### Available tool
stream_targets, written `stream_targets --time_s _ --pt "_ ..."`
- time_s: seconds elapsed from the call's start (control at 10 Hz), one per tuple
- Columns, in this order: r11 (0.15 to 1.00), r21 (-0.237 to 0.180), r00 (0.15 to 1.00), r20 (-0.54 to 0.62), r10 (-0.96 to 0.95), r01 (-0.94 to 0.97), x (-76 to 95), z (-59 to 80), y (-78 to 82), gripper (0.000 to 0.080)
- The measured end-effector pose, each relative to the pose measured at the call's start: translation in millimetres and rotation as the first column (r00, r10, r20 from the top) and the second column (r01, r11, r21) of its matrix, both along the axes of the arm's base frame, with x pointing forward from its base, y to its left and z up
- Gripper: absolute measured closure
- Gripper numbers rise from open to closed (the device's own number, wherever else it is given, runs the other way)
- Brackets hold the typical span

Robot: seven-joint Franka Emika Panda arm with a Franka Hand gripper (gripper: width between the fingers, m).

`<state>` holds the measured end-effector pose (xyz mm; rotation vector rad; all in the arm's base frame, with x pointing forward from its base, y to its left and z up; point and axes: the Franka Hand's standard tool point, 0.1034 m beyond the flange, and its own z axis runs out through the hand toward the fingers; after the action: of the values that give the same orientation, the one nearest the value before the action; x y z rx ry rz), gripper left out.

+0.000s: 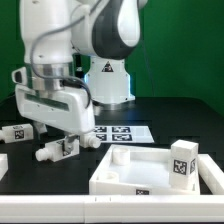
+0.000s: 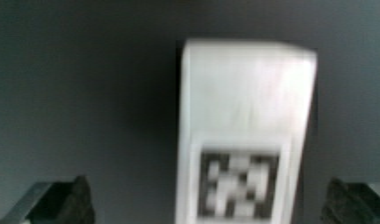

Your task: Assemble square table

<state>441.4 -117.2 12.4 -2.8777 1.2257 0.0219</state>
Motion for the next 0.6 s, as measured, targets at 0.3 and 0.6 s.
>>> stream_targets --time_s 0.3,0.6 --pt "1.000 0.001 1.000 -0.005 -0.003 0.003 -0.6 -2.1 3.1 0.0261" --pt "0.999 0.010 0.999 -0.021 0.047 -0.047 7.5 7.0 23.8 0.0520"
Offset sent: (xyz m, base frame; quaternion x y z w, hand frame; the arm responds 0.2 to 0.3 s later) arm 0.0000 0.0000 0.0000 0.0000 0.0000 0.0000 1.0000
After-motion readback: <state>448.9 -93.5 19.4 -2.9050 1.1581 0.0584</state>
